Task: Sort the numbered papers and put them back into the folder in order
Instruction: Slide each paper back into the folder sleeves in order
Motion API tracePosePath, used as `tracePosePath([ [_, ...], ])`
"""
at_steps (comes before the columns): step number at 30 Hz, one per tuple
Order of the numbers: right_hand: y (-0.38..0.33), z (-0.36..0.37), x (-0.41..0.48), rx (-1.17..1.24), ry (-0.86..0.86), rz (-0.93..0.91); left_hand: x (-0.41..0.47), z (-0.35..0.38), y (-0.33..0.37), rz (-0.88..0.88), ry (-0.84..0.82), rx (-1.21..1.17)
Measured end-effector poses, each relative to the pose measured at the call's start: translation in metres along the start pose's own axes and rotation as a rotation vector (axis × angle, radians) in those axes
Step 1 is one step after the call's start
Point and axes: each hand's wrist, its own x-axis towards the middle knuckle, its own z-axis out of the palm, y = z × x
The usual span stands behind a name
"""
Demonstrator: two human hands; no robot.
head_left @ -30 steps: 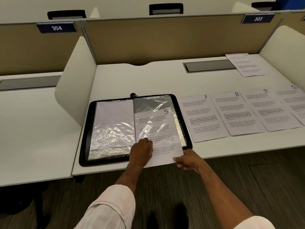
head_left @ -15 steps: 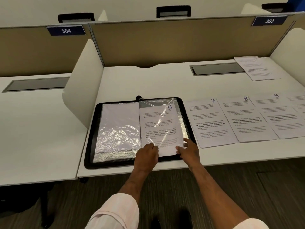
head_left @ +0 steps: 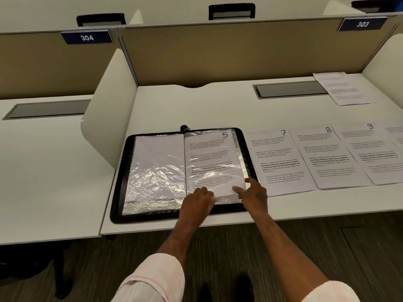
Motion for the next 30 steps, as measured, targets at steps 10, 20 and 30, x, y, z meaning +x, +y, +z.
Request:
tracePosePath([
  [10,0.002,-0.014,-0.004,-0.007,-0.088,-0.071,0.016,-0.004,0.005,-0.059,-0.077,0.027],
  [20,0.001,-0.012,-0.010,-0.017,-0.091,-0.097,0.034,-0.012,0.026,-0.155,-0.096,-0.039],
  [30,-0.042,-0.020,-0.038,-0.219,-0.034,-0.333,0.017,-0.037,0.037,-0.101,-0.069,-0.170],
])
